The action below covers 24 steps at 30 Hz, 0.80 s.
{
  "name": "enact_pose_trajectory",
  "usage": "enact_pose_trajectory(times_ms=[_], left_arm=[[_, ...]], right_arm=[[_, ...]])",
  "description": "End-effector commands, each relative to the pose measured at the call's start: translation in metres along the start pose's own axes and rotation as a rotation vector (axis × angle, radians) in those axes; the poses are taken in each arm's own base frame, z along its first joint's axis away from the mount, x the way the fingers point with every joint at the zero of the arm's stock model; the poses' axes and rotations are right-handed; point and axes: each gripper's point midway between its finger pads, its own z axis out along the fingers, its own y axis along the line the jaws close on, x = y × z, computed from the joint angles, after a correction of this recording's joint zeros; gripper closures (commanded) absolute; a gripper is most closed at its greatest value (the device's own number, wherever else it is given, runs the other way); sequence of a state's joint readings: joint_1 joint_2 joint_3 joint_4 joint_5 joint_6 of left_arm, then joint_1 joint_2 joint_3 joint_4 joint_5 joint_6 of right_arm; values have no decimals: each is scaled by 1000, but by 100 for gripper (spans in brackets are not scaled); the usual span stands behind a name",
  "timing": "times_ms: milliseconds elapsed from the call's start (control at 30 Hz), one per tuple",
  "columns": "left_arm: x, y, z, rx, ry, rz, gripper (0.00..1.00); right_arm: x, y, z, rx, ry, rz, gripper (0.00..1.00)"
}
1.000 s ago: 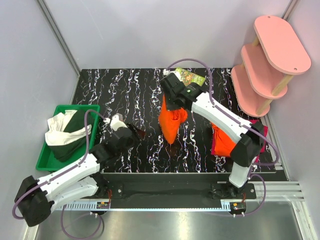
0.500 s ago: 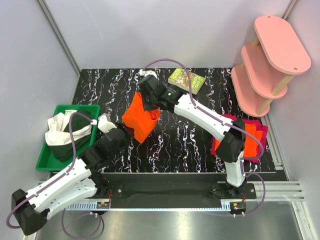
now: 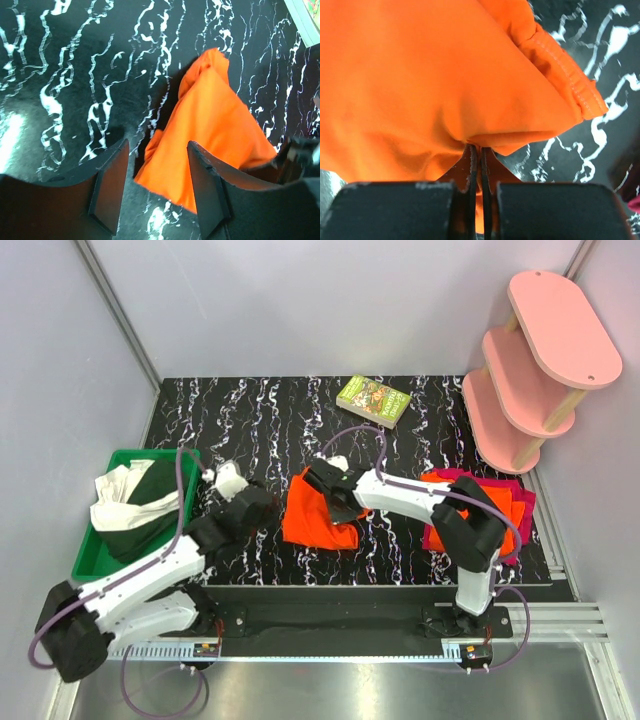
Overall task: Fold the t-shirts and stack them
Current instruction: Put the neatly folded tshirt into the corner of the board with the right arm
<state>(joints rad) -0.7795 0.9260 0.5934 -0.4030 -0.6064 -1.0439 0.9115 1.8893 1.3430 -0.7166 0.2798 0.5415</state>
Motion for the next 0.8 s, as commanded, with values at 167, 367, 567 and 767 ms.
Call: enact_pose_trajectory(times_ms=[167,367,567,767], left_arm=[[-5,-84,19,133,37,36,46],[27,-109,36,175,136,101,48],[49,-113,48,190,191,114,48],[75,-117,61,208,261,148,50]], right_arm=[[-8,-21,-22,21,-110,99,100],[10,-50,-9,100,-50,127,100],[3,-54,-15,105,-78,125,100],[-31,-50,-39,110,-154,136,88]])
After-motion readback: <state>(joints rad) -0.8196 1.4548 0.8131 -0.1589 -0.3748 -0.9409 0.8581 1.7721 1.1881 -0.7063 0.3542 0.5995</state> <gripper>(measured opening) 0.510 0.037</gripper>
